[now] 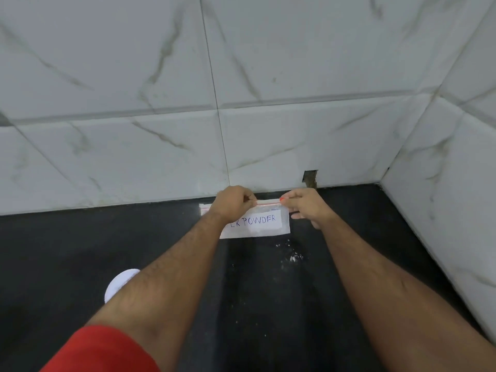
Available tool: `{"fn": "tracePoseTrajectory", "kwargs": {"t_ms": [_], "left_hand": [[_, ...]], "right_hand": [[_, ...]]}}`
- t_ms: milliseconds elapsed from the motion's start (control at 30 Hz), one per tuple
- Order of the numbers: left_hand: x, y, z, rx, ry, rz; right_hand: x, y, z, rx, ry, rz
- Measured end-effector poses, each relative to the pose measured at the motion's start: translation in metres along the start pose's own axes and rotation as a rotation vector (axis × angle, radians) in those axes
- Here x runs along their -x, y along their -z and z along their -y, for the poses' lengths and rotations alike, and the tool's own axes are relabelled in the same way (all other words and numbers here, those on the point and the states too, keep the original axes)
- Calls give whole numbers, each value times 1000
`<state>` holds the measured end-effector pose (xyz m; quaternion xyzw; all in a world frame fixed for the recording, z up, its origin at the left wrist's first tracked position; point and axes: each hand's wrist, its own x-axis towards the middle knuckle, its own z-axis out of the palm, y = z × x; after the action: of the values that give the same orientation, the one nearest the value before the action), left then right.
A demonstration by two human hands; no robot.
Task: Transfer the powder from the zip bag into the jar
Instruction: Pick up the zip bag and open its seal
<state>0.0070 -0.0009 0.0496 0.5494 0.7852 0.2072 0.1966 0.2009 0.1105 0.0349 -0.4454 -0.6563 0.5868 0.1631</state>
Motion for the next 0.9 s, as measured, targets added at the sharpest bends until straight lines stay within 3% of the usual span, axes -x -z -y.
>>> {"fn": "tracePoseTrajectory", "kwargs": {"t_ms": [300, 500, 700, 900], "left_hand": [[60, 57, -31, 49, -125, -165], [94, 89, -40, 78, -192, -190], [128, 109, -47, 206, -226, 42], [146, 90, -32, 300, -173, 260]], "right_hand": [[80, -6, 55, -10, 233, -96], [120, -12, 78, -82, 365, -130], [156, -11, 74, -247, 343, -52], [175, -19, 45, -335, 185, 20]]}}
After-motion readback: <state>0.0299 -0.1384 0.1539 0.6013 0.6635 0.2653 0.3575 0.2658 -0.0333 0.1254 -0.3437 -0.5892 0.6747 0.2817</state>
